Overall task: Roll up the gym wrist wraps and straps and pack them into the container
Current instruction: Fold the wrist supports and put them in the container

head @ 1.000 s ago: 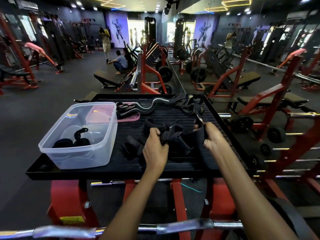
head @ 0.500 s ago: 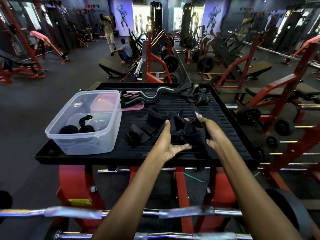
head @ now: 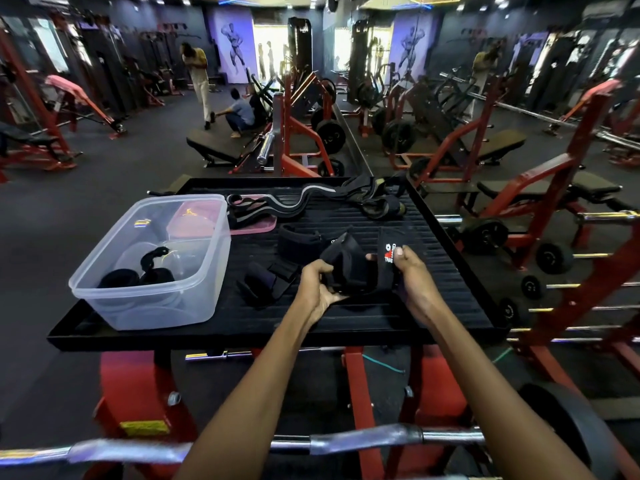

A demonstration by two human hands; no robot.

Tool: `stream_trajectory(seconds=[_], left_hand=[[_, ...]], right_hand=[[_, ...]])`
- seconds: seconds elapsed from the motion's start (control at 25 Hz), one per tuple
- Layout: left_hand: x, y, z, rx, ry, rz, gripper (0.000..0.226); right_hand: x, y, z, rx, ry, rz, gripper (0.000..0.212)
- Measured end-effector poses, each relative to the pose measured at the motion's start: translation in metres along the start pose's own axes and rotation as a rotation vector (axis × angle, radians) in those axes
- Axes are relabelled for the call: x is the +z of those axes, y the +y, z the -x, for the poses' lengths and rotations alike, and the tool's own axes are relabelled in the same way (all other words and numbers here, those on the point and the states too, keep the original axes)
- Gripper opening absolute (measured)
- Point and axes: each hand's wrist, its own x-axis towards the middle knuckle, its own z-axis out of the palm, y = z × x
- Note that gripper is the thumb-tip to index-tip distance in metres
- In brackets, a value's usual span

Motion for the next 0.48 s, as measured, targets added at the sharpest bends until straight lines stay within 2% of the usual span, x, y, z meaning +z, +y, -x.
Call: stream_trajectory(seconds=[0.04, 0.2, 0.28, 0.32, 0.4, 0.48], left_hand=[[-0.001, 0.005, 0.000, -0.017, 0.037, -0.044, 0.022], [-0.007, 0.034, -0.017, 0.017, 0.270, -0.486, 0.089], [0.000, 0.041, -0.023, 0.050, 0.302, -0.637, 0.106], [0.006, 0.039, -0.023, 0.057, 0.296, -0.736, 0.106], [0.006, 0.027, -0.029, 0.071, 0.321, -0.882, 0.089], [-0.003, 0.015, -0.029, 0.122, 0.322, -0.844, 0.067]], right_hand=[[0.000, 0.000, 0.000, -0.014, -0.002, 0.016, 0.027], [0.001, 0.005, 0.001, -0.089, 0.012, 0.128, 0.028], [0.007, 0.008, 0.006, -0.113, -0.050, 0.188, 0.028], [0.012, 0.007, 0.009, -0.117, -0.080, 0.213, 0.028], [0.021, 0.005, 0.011, -0.141, -0.069, 0.217, 0.028], [0.021, 0.004, 0.008, -0.158, -0.004, 0.192, 0.027]])
